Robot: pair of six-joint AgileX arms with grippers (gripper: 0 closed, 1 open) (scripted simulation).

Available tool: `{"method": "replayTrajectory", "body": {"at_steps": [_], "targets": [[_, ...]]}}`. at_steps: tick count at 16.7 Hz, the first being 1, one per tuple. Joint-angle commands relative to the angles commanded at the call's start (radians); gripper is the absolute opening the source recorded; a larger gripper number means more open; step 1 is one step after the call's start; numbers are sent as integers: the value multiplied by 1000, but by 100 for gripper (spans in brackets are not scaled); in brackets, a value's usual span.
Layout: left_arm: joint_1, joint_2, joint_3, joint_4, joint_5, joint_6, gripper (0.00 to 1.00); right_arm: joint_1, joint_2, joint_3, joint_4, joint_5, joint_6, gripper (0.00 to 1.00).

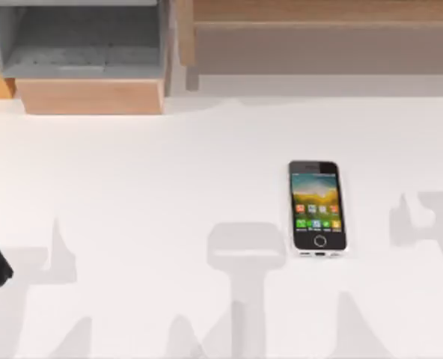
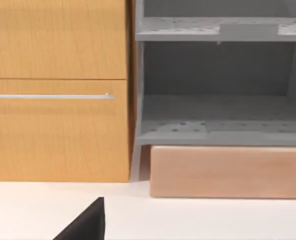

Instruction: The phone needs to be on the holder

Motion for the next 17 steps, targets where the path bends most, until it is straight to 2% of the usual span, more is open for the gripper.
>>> {"method": "replayTrajectory", "body": {"at_steps": [9,13,17], "targets": [[0,0,0,0,0,0,100,211,1038,745,-520,7,229,100],[0,0,0,0,0,0,100,286,1353,1017,-687,6,312,100],[0,0,0,0,0,0,100,333,1554,1199,-783,3,364,100]]}}
